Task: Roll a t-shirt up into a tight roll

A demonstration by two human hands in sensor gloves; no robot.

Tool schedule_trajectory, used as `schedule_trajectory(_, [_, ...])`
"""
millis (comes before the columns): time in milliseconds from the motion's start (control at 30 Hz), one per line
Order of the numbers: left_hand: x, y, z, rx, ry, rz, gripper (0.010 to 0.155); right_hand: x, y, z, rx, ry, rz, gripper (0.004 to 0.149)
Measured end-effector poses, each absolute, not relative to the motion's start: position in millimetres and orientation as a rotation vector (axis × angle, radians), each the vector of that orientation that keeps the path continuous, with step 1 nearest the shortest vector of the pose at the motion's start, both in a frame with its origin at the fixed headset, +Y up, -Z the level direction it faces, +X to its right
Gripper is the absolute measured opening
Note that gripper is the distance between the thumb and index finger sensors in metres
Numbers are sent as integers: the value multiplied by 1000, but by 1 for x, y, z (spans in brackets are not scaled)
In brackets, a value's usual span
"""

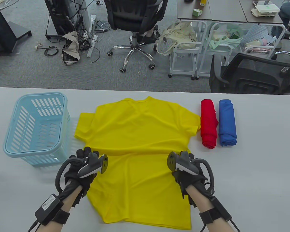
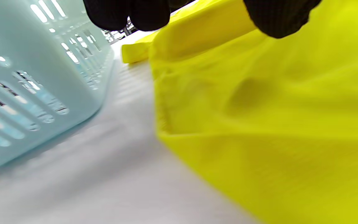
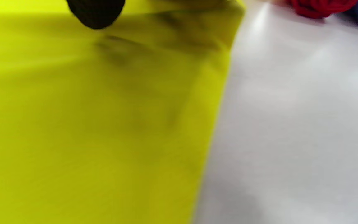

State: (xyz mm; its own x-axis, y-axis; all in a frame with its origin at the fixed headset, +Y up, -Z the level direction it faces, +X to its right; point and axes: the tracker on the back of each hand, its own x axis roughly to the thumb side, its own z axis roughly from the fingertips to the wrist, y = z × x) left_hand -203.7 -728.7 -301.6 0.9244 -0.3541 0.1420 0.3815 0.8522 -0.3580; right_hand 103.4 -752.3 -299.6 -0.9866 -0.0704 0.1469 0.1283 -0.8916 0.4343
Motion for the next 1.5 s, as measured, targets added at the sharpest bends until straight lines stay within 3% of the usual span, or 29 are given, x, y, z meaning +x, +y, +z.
schedule_trajectory(100, [-174,-746,-292,-521,-193,-205,84,90,-762,-288,-330,-833,-2948,82])
schedule_trajectory(167, [-170,-767,-289,-647,-218,-245,87,97,-770,-290,-303,-836,-2887,88])
schedule_trajectory(233, [-181,-774,-289,-598,-264,-433,88,116,-772,-300,-228,-888,-2941,88])
schedule_trajectory(300, [-211,-774,-292,-674,-277,-237,95,138,-772,-310,-121,-925,-3007,87])
schedule_trajectory(367, [-237,-772,-288,-750,-240,-191,102,152,-773,-314,-72,-937,-3048,87])
schedule_trajectory(533, [-282,-758,-279,-730,-155,-326,105,154,-771,-318,-64,-935,-3060,87])
schedule_trajectory(733, [-257,-744,-288,-624,-165,-232,86,149,-766,-310,-134,-973,-2968,93])
schedule_trajectory(967, [-215,-737,-359,-522,-34,-262,80,148,-764,-299,-147,-966,-2911,96])
schedule_trajectory(1167, [-223,-761,-456,-660,187,-106,81,151,-765,-290,-128,-970,-2900,97])
schedule_trajectory(1267, [-233,-776,-483,-699,287,-108,83,153,-766,-288,-115,-977,-2918,97])
schedule_trajectory(1500, [-249,-776,-515,-700,393,-136,84,154,-767,-287,-101,-981,-2930,97])
